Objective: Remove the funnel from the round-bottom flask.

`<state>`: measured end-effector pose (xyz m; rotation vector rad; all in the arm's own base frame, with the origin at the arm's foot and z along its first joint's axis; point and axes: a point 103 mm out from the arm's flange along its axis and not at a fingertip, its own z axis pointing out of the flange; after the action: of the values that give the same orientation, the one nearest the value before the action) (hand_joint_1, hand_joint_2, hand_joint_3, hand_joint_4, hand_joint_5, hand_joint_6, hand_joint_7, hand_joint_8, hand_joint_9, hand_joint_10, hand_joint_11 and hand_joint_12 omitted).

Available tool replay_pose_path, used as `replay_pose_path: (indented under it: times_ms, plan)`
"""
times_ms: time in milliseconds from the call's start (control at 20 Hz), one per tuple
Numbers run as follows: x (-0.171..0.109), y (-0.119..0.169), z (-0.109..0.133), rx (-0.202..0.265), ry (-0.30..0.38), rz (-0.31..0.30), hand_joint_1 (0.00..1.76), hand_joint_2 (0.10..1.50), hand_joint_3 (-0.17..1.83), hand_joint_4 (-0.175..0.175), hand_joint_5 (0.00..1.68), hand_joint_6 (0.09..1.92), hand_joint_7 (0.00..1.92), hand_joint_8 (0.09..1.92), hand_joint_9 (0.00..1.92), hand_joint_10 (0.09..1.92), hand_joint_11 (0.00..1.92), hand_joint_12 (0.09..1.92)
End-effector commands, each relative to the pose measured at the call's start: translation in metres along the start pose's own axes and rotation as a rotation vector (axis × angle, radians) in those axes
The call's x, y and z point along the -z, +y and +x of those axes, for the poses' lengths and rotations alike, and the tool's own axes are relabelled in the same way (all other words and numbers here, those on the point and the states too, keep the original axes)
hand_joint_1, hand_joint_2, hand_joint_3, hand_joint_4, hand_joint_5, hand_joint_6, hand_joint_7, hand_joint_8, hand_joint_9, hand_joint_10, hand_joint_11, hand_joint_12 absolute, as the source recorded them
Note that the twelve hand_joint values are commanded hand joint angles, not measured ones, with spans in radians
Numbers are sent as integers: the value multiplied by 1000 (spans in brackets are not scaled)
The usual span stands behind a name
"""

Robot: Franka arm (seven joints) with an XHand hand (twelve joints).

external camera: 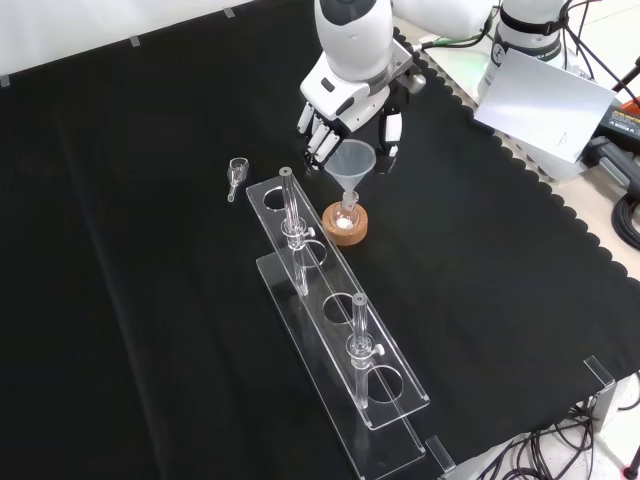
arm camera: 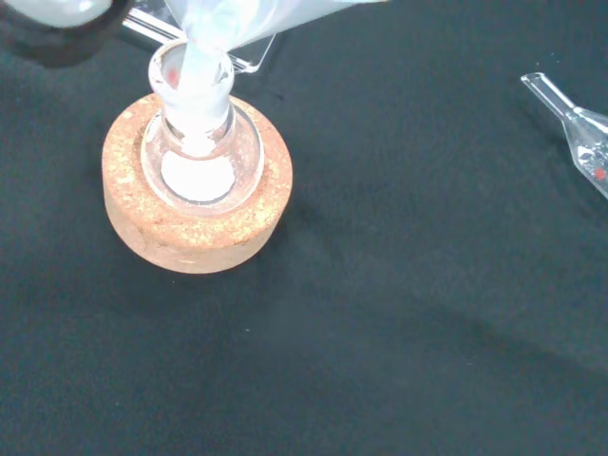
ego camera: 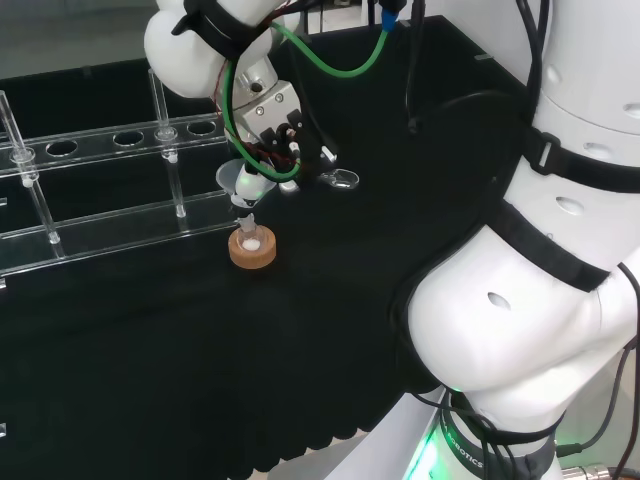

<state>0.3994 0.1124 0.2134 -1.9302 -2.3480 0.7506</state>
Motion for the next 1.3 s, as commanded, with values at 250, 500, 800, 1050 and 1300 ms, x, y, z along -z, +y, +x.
replay_pose_path:
  times_ms: [250, 500, 800, 1050, 1300]
  plan:
    - [20, -7, -6, 5, -53, 22, 829, 758, 536, 2, 858, 612, 819, 622, 1170, 300, 812, 1147]
    - [30, -12, -10, -4, -56, 7, 826, 756, 539, -1, 838, 639, 817, 628, 1178, 291, 811, 1145]
    - [46, -20, -13, -18, -66, -19, 822, 756, 540, -5, 826, 646, 815, 629, 1181, 287, 809, 1144]
    - [60, -28, -22, -21, -74, -35, 821, 757, 541, -5, 818, 653, 812, 631, 1182, 284, 806, 1144]
    - [75, -32, -26, -28, -85, -39, 820, 757, 541, -3, 811, 659, 809, 632, 1183, 281, 799, 1147]
